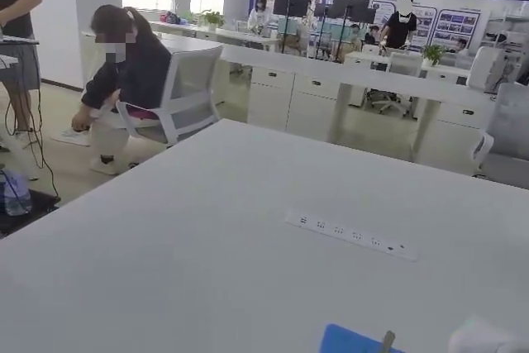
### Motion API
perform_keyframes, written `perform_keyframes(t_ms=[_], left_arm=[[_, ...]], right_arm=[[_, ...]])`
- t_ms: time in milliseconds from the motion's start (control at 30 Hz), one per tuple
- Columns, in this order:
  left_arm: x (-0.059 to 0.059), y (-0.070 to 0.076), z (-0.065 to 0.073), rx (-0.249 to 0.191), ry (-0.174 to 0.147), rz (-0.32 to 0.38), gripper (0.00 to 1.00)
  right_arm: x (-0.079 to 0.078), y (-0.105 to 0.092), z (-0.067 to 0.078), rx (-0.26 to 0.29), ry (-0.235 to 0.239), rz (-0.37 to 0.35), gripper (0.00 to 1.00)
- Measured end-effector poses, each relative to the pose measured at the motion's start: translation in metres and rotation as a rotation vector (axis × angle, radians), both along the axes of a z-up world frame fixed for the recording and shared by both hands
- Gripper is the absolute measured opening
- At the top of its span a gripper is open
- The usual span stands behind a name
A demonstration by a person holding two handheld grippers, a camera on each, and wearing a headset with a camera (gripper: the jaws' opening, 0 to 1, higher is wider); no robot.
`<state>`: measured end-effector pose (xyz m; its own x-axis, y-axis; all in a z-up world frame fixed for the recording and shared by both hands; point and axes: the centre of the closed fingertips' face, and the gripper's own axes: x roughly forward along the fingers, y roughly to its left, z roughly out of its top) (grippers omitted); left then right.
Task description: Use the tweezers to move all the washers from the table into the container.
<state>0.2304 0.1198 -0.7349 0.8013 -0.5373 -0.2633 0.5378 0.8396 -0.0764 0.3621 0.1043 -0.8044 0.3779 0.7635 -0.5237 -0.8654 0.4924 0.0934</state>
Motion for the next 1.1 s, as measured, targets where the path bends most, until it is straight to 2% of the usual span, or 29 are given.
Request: perform_keyframes(t_ms=[467, 800, 1100], left_arm=[[-0.0007, 0.0000, -0.0008, 0.006, 0.002, -0.004, 0.79], [-0.0012, -0.0005, -0.0023, 0.013, 0.006, -0.009, 0.79], [-0.0009, -0.0001, -0.0028, 0.013, 0.005, -0.009, 0.79]], right_arm=[[0.0054, -0.0013, -0.0103, -0.027, 0.007, -0.005, 0.03], [0.0048, -0.0010, -0.0104, -0.026, 0.000, 0.005, 0.04], [0.0025, 0.0002, -0.0077, -0.021, 0.016, -0.002, 0.05]])
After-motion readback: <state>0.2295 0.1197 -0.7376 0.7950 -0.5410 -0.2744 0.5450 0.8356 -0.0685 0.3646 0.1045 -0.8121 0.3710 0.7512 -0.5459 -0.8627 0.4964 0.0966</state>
